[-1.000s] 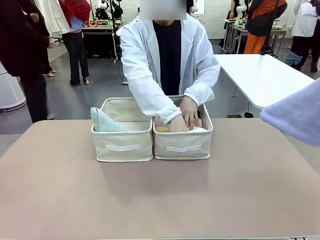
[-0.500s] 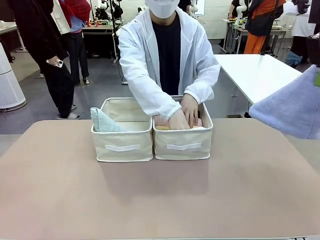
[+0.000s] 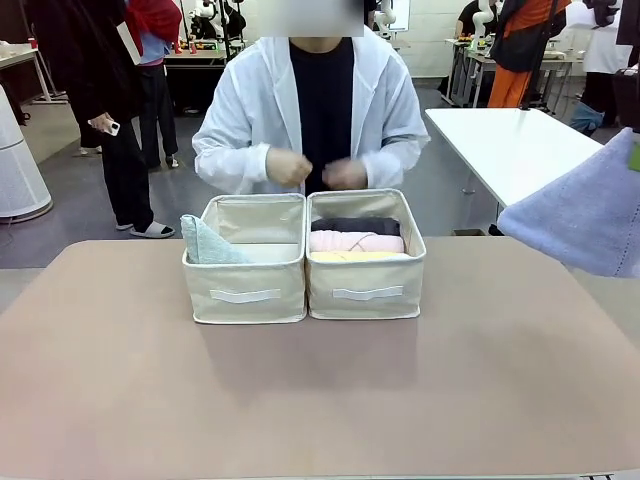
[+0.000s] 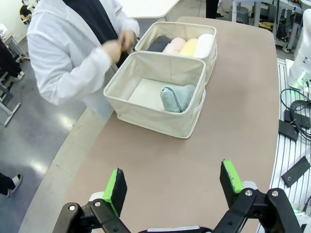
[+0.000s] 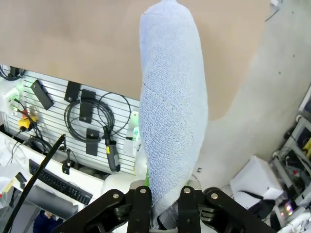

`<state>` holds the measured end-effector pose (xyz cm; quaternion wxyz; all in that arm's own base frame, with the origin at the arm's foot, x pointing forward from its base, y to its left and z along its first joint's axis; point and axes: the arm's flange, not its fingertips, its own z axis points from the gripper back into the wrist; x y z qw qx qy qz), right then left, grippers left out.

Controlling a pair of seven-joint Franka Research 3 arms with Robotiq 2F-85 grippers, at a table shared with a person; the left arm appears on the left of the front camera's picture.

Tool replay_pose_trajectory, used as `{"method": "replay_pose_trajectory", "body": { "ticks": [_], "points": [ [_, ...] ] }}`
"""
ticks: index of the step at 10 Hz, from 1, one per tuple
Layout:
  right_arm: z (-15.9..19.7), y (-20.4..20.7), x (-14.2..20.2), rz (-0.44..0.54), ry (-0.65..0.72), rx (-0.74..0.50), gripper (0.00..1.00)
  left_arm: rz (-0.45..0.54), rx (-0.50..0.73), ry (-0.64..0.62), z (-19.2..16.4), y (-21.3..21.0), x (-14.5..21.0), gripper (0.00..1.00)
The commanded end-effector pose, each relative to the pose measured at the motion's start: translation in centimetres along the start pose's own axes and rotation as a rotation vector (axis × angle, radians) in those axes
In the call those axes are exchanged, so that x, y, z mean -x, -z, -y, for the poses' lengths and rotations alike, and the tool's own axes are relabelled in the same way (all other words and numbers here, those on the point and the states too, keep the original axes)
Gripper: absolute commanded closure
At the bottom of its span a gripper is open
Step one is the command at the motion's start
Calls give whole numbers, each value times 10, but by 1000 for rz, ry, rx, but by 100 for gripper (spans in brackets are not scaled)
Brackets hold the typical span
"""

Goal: Sort the towels based on their folding style.
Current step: Pick up another triangle-folded towel from the table and place it in the left Fabric basket.

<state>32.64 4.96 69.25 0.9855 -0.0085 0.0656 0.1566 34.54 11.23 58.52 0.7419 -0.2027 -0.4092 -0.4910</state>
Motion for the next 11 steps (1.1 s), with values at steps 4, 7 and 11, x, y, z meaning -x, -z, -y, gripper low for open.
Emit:
{"method": "replay_pose_trajectory", "body": {
  "ticks": [4,7,11],
  "points": [
    [-92,-51,-121,133,-360,174,82,7,3,3,1,1,0,0],
    [-176,-75,-237,152,-572,279,82,7,3,3,1,1,0,0],
    [-253,-50,-343,121,-865,307,82,7,3,3,1,1,0,0]
  ]
}}
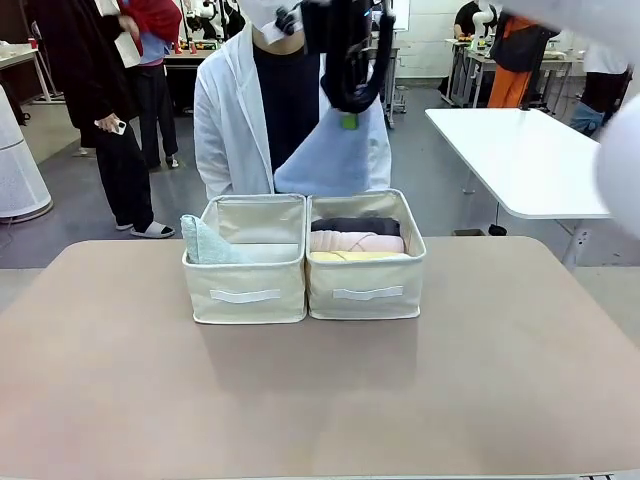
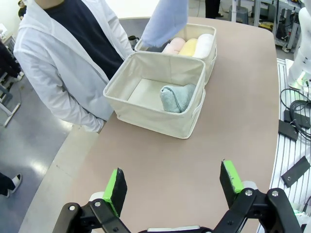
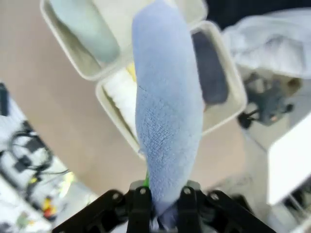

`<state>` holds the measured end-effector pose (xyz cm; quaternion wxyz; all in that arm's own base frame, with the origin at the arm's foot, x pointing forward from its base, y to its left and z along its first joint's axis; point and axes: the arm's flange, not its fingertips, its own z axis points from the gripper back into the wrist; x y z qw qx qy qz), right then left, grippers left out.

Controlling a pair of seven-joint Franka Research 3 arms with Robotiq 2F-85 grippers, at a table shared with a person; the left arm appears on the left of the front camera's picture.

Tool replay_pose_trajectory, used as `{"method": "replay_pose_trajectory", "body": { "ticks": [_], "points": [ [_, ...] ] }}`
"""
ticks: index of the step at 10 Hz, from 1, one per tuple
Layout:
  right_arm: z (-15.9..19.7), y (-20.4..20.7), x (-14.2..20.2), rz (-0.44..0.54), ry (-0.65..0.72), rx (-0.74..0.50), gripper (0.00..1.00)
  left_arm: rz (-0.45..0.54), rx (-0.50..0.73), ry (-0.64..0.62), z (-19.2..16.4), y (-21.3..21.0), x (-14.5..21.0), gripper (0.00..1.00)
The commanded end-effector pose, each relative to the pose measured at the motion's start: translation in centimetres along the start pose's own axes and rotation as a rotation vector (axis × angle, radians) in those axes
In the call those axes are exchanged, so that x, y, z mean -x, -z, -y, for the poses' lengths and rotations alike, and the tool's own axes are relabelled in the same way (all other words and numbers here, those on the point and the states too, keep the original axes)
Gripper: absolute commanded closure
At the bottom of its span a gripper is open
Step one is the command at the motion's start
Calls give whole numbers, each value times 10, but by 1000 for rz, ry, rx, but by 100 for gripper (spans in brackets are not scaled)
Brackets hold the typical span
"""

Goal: Sort the towels based on their folding style.
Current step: Pick up another triangle-folded towel from the table and place it in the left Fabric basket.

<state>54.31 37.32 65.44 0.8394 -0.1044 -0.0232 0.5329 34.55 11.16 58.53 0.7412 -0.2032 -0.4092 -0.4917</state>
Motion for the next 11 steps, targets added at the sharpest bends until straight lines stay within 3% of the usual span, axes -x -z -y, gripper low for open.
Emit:
{"method": "replay_pose_trajectory", "body": {
  "ticks": [1,3,4,9,11],
  "points": [
    [28,-34,-47,5,-90,7,82,6,1,1,1,0,1,0],
    [22,-30,-31,16,-49,-19,82,6,1,1,1,0,1,0],
    [-5,10,-24,21,-79,-12,82,6,1,1,1,0,1,0],
    [-4,12,-24,16,-78,-19,82,6,1,1,1,0,1,0],
    [-12,19,-53,59,-194,-16,82,6,1,1,1,0,1,0]
  ]
}}
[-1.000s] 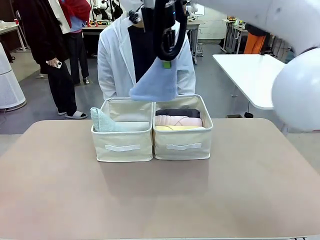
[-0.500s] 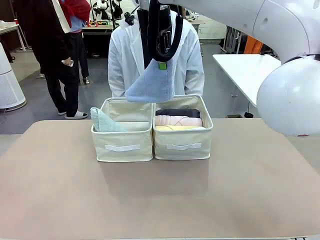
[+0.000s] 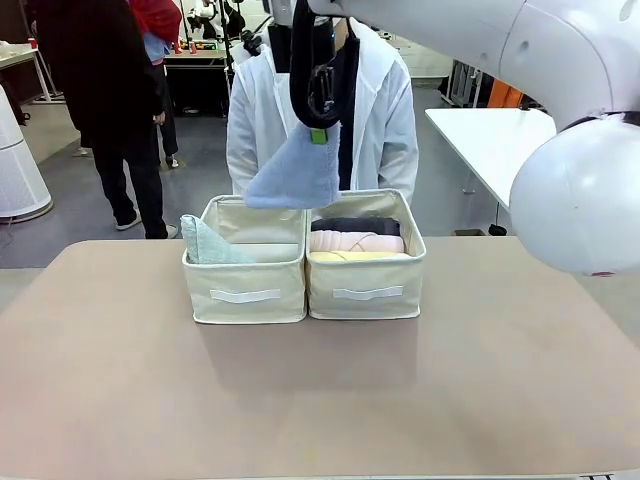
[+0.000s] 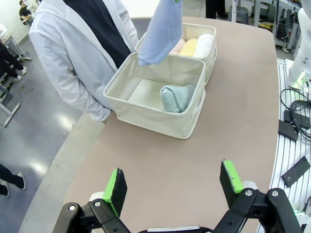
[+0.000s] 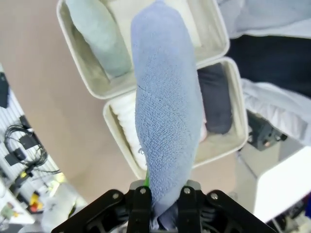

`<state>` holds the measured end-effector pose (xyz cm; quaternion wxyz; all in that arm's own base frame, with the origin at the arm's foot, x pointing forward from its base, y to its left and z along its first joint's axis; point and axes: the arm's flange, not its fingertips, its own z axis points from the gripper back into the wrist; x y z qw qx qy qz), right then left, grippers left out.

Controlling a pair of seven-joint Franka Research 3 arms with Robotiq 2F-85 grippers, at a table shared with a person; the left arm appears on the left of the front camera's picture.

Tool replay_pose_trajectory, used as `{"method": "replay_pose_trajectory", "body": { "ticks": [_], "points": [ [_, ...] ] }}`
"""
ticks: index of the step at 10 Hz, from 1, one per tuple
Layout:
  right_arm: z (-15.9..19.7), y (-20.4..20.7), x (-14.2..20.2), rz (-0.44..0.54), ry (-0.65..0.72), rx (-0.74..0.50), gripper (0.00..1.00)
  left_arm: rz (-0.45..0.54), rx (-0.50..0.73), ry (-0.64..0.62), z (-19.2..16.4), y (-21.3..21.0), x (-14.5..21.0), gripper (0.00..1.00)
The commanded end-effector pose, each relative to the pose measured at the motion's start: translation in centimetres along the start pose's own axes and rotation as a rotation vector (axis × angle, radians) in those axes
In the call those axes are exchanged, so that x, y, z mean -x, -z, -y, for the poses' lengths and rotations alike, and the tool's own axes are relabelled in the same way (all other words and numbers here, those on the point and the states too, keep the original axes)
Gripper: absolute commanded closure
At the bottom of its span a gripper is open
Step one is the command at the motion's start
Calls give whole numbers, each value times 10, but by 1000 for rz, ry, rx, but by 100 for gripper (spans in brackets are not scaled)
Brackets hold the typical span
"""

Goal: Sort the towels based on their folding style.
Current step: Pick up another triangle-folded towel from the table and place it in the left Fabric basket.

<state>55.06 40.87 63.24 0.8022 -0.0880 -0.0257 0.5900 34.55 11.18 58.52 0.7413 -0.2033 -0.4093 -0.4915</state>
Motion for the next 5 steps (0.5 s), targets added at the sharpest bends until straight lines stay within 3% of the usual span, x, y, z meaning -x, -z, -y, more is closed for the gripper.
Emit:
{"method": "replay_pose_trajectory", "body": {
  "ticks": [1,5],
  "points": [
    [1,6,-28,41,-80,0,82,6,1,2,1,0,0,0],
    [9,25,-59,89,-117,-18,82,6,1,2,1,0,0,0]
  ]
}}
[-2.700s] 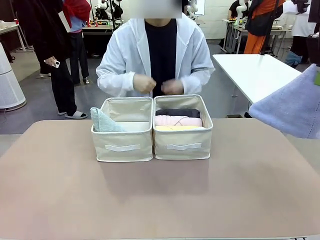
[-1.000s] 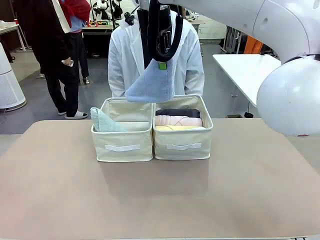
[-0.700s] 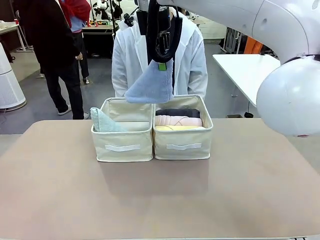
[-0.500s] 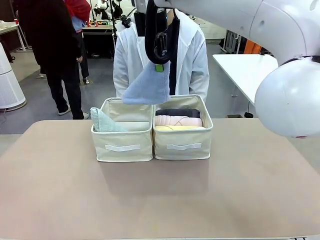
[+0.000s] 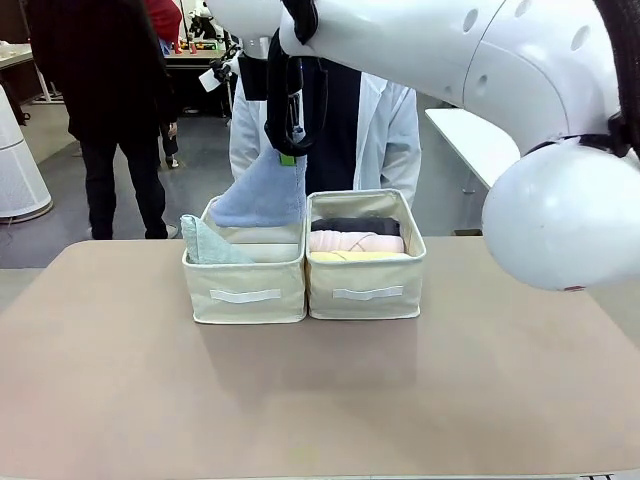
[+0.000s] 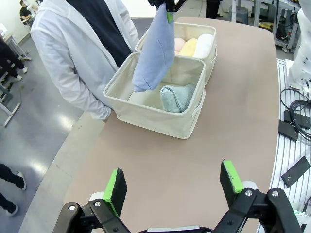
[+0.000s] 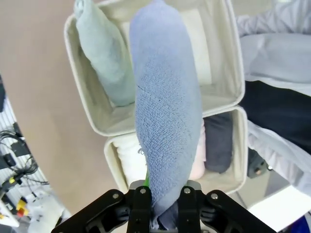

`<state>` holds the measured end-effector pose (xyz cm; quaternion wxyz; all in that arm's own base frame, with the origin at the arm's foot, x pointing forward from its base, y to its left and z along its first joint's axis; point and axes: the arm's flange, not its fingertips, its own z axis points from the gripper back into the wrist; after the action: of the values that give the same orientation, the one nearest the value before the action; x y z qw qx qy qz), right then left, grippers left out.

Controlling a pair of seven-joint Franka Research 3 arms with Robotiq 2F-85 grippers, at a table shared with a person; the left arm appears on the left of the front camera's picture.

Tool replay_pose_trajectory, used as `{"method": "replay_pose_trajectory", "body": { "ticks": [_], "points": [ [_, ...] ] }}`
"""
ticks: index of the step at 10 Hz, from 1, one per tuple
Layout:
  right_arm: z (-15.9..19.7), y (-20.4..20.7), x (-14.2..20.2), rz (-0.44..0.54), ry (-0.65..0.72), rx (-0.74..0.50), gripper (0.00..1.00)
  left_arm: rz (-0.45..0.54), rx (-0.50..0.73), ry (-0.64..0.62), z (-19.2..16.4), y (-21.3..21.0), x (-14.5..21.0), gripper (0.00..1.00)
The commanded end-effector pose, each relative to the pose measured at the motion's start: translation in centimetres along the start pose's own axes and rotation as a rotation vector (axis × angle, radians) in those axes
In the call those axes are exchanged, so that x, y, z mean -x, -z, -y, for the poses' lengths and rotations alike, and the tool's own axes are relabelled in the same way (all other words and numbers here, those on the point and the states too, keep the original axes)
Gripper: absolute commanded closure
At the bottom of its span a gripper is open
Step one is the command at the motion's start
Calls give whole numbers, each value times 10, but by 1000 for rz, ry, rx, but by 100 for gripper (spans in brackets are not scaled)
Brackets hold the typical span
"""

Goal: Sort the towels based on their folding style.
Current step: Pick up another triangle-folded towel from the table and place it in the left Fabric basket.

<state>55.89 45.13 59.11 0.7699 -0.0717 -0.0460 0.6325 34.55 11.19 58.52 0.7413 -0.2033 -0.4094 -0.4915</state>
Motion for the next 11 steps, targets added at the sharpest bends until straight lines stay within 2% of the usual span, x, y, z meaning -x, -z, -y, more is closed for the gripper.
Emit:
{"method": "replay_pose_trajectory", "body": {
  "ticks": [1,6,11],
  "points": [
    [29,-3,-16,36,-8,-37,82,6,1,2,1,0,0,0],
    [42,23,-23,82,-34,-103,82,6,1,2,1,0,0,0],
    [46,41,-27,64,-52,-120,82,6,1,2,1,0,0,0]
  ]
}}
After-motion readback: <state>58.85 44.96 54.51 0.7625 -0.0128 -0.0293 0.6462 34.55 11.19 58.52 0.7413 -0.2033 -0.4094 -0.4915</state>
